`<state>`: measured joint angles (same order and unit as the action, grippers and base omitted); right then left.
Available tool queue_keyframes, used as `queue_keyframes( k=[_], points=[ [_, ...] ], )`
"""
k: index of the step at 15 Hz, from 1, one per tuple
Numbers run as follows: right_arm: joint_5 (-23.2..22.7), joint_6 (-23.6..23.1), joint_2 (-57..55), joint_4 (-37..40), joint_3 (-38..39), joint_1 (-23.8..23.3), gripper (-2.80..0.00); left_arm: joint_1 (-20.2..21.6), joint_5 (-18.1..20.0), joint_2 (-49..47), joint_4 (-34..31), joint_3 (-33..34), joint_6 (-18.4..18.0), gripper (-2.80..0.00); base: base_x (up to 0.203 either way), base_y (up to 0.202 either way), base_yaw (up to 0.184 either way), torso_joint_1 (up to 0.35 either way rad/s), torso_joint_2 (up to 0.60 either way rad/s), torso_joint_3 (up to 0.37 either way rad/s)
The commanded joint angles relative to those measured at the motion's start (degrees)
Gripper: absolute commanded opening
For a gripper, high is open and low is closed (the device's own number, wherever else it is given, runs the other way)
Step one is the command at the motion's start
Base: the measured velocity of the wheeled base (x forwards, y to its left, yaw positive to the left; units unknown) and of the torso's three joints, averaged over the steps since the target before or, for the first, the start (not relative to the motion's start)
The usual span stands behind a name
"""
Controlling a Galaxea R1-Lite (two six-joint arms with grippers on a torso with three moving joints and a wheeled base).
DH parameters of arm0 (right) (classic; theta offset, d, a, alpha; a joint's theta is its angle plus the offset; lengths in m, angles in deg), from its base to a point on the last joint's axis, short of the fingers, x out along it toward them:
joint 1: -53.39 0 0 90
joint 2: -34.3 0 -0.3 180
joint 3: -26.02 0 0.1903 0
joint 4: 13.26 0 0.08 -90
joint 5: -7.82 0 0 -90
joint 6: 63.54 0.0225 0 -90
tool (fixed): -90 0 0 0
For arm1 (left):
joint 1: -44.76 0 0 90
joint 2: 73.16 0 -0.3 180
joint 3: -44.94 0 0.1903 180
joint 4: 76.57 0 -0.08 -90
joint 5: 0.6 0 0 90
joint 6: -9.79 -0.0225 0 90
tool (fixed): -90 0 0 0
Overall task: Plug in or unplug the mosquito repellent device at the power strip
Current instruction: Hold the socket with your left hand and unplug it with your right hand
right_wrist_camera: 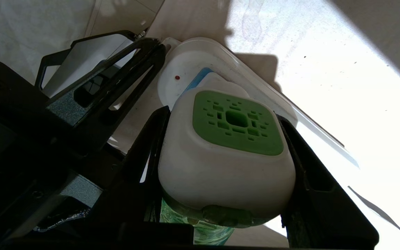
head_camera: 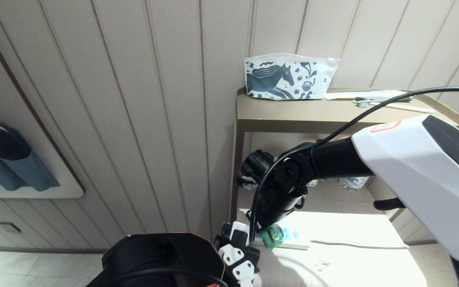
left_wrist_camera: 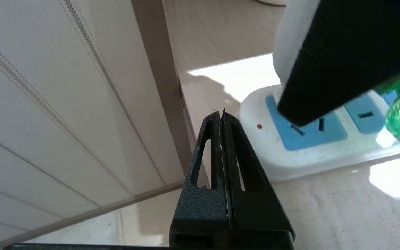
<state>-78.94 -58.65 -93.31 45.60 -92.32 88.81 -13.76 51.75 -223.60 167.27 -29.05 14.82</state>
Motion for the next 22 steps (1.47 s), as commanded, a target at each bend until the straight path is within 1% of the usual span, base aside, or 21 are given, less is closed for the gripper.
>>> queue_keyframes(
  k=[1,8,9,15,22],
  points=[
    [0.01,0.03,0.13,0.18,-0.03,-0.1,-2.8,-0.02,-0.24,0.15,0.78,0.0,0.07,-2.8,0.0,0.0,0.0,0.0,0.0,0.0],
    [0.01,0.03,-0.08,0.18,0.06,-0.35,-2.8,-0.14,-0.24,0.96,1.84,-0.02,0.07,-2.8,0.0,0.0,0.0,0.0,0.0,0.0],
    [0.01,0.03,-0.27,0.18,0.06,-0.35,-2.8,-0.89,-0.24,0.61,2.3,-0.15,0.07,-2.8,0.0,0.0,0.0,0.0,0.0,0.0],
    [-0.08,0.03,-0.53,0.1,-0.3,-0.35,-2.8,-2.39,-0.24,0.24,2.18,-0.79,-0.02,-2.8,0.0,0.0,0.0,0.0,0.0,0.0],
    [-0.08,0.03,-0.71,0.1,-0.38,-0.43,-2.8,-2.48,-0.15,-1.08,2.18,-0.96,0.07,-2.8,0.0,0.0,0.0,0.0,0.0,0.0]
  ],
)
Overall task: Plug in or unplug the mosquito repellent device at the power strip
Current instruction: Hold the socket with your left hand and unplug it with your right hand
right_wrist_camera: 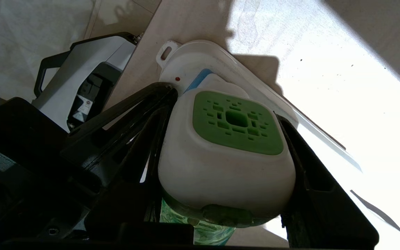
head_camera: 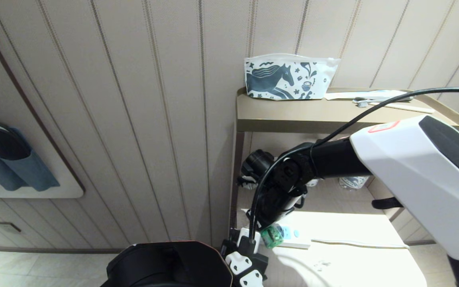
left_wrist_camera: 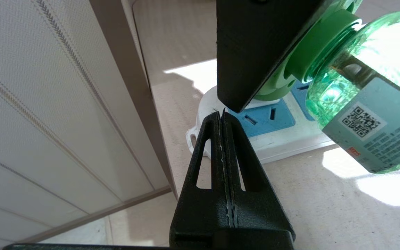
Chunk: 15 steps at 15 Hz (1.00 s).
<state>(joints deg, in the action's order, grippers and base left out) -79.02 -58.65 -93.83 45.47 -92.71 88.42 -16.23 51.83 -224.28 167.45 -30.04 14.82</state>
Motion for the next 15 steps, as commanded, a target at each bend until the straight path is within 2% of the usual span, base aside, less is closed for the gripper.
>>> queue_keyframes(
  k=[1,6,8,15],
  points=[
    [0.01,0.07,-0.61,0.23,-0.06,-0.04,-2.8,-0.01,-0.23,-0.36,1.99,0.02,0.08,-2.8,0.0,0.0,0.0,0.0,0.0,0.0],
    [-0.03,0.15,-0.85,-1.2,0.11,-0.04,-2.8,-0.36,-0.23,-1.19,1.9,-0.32,0.08,-2.8,0.0,0.0,0.0,0.0,0.0,0.0],
    [-2.99,0.92,-0.98,-1.09,0.09,-0.22,-2.8,-0.36,-0.23,-1.19,1.9,-0.42,-0.01,-2.8,0.0,0.0,0.0,0.0,0.0,0.0],
    [-3.25,2.58,-2.03,0.14,-2.89,-1.36,-2.8,-0.36,-0.32,-1.1,1.81,-0.5,-0.01,-2.8,0.0,0.0,0.0,0.0,0.0,0.0]
  ],
)
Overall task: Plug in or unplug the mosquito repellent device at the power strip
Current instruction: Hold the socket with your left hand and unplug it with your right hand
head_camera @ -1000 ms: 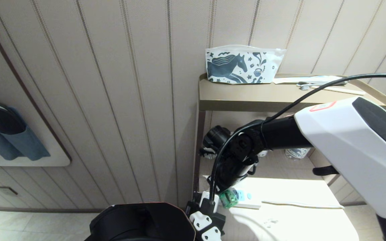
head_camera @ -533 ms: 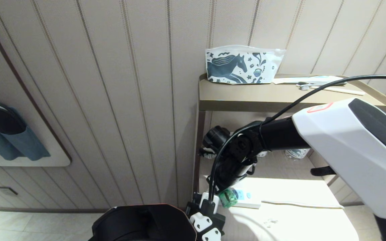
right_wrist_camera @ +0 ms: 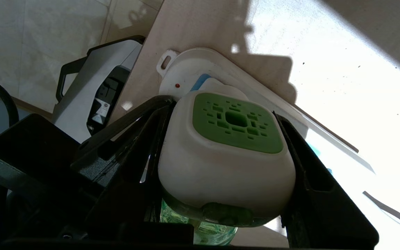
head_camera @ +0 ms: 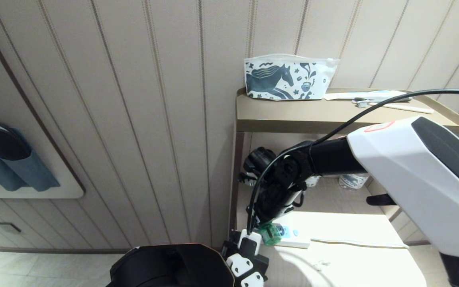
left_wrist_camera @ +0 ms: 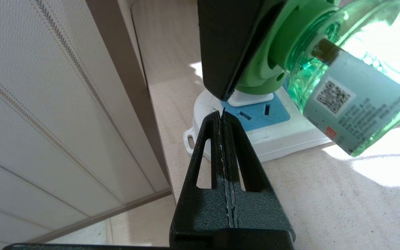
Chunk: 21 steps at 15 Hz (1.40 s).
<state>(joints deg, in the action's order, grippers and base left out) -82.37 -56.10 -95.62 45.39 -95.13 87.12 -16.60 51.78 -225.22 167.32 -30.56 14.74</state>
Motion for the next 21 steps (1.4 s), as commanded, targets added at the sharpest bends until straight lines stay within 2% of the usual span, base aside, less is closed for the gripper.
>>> queue_keyframes(
  k=[1,4,21],
  points=[
    [0.09,0.06,-0.22,0.39,-0.56,-0.07,-2.8,0.01,-0.26,-0.16,2.03,0.1,0.06,-2.8,0.0,0.0,0.0,0.0,0.0,0.0],
    [0.09,0.61,0.75,8.06,-5.06,0.16,-2.8,-0.08,-0.17,-0.25,2.04,0.11,0.06,-2.8,0.0,0.0,0.0,0.0,0.0,0.0],
    [0.18,0.83,4.15,8.3,-3.99,0.19,-2.8,-0.52,-0.17,-0.95,2.12,0.37,0.06,-2.8,0.0,0.0,0.0,0.0,0.0,0.0]
  ],
)
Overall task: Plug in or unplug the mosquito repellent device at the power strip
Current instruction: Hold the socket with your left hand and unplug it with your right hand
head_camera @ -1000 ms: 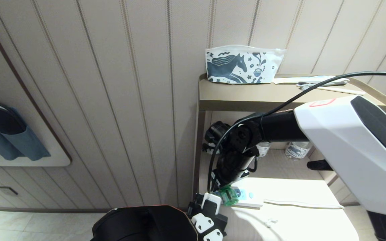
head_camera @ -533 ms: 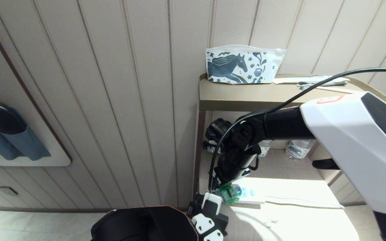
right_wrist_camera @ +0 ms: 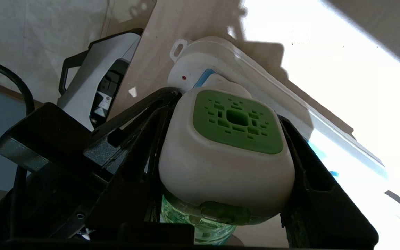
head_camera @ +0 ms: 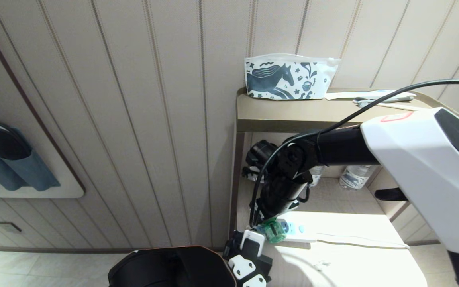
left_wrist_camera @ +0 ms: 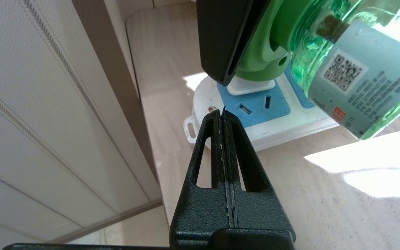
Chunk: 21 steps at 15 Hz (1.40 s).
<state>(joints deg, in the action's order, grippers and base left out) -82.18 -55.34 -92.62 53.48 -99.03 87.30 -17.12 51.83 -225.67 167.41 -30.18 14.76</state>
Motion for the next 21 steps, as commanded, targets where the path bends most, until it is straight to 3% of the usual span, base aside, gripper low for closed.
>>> queue_keyframes(
  k=[1,21],
  points=[
    [0.0,0.06,1.16,0.13,-0.09,0.03,-2.8,0.0,-0.22,-0.5,2.12,-0.01,0.05,-2.8,0.0,0.0,0.0,0.0,0.0,0.0],
    [0.53,-0.03,-1.39,-0.31,1.22,0.9,-2.8,0.0,-1.54,5.48,2.3,0.96,0.14,-2.8,0.0,0.0,0.0,0.0,0.0,0.0]
  ],
)
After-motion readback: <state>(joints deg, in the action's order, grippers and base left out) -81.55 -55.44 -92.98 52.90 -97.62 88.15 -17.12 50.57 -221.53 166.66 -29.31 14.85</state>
